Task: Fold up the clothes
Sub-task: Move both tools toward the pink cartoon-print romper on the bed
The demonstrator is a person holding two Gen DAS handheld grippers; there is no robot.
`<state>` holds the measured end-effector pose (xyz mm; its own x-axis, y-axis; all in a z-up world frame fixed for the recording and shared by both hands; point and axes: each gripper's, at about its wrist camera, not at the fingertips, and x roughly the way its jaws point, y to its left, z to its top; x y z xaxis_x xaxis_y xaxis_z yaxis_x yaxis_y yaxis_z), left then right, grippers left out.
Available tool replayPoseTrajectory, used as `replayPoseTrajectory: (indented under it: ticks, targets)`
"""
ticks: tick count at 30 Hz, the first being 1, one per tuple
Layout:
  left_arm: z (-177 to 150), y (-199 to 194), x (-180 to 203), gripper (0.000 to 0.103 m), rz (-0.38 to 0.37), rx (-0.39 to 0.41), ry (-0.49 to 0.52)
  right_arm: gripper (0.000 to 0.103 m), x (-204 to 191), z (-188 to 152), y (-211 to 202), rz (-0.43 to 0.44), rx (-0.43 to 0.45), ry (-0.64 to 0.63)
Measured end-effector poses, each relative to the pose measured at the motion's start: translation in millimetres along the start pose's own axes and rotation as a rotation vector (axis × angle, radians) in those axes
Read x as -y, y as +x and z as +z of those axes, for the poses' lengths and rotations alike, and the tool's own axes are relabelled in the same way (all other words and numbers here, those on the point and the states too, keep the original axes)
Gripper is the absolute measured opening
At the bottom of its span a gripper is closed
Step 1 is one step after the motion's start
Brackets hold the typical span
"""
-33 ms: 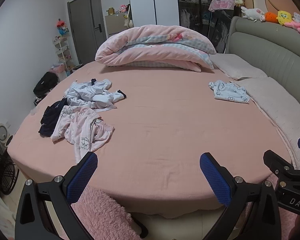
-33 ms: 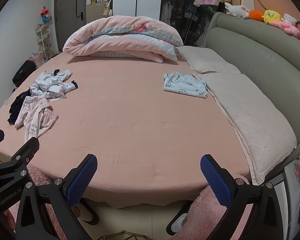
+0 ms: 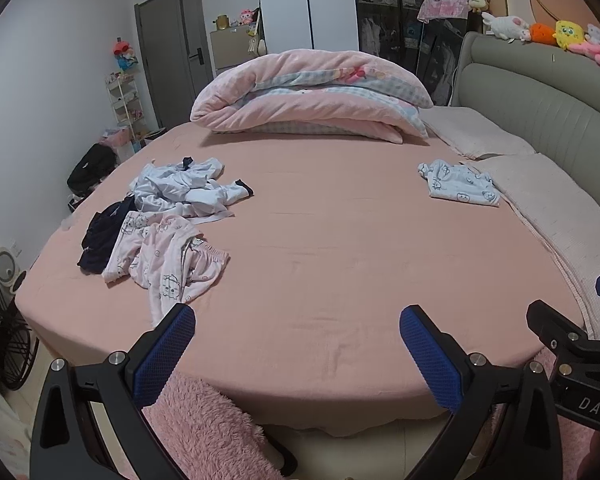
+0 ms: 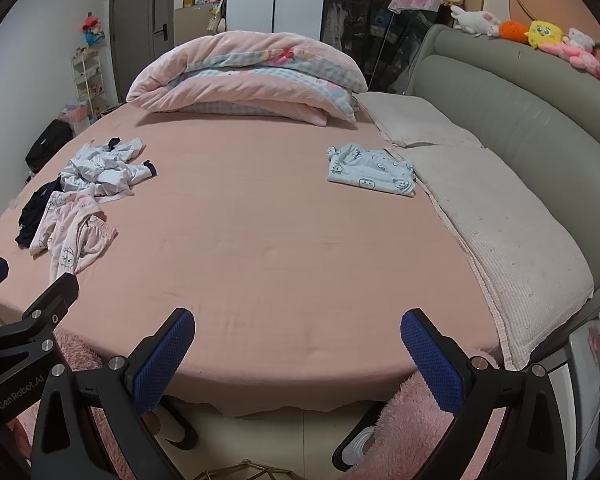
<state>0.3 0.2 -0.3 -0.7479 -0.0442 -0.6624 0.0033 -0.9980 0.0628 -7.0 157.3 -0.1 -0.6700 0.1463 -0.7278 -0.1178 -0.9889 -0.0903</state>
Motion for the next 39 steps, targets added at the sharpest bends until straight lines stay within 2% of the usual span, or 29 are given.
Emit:
replayPoseTrajectory:
  ticks: [3,6,9,12,13,18,22,25,31,35,37,39]
  targets:
    - [-2.1,-0.3,1.8,0.103,-0.004,-0.002,-0.007,0.103,4.3,0.4,1.1,-0.003,0.0,0.0]
    - [-4.3,-3.1,3.8,0.103,0.03,0.006,0.01,0.103,8.8,-1.1,4.0,0.007,-0.005,-0.003]
    - [-1.6,4.1,-5.8,0.103,0.013,-0.021,0.005,0.103,0.2,0.5,9.0,0.035,-0.002,-0.033]
    - [-3.6,10.9,-15.2,0.103,-0.038,-0.034,0.022,0.103,-11.0,1.1,14.8,0.095,0.009,-0.106]
    - [-3.3,14.2,-23.1,0.103,-0.03,-0.042,0.018,0.103,-14.7,1.4,16.7,0.116,0.013,-0.131]
    - [-3.1,29.8,-80.4,0.103,0.022,-0.076,-0.056,0.103,-59.0,26.0,16.9,0.1,0.095,-0.32]
    - [-4.2,33.7,-126.2,0.103,0.04,-0.091,-0.142,0.103,-97.9,46.2,24.6,0.138,0.1,-0.387]
    - [-7.5,39.3,-151.1,0.103,0.068,-0.095,-0.168,0.103,-127.0,55.4,36.8,0.197,0.074,-0.418]
    - [-13.7,68.0,-202.4,0.103,0.065,-0.131,-0.23,0.103,-190.2,60.5,81.3,0.22,0.0,-0.513]
    - [-16.9,95.0,-231.0,0.103,0.108,-0.164,-0.26,0.103,-226.0,61.4,115.8,0.363,-0.086,-0.516]
    - [-17.2,109.4,-243.9,0.103,0.091,-0.181,-0.282,0.103,-243.1,60.7,130.7,0.398,-0.11,-0.507]
    - [-20.4,125.8,-260.0,0.103,0.067,-0.196,-0.317,0.103,-258.1,60.5,140.3,0.39,-0.103,-0.509]
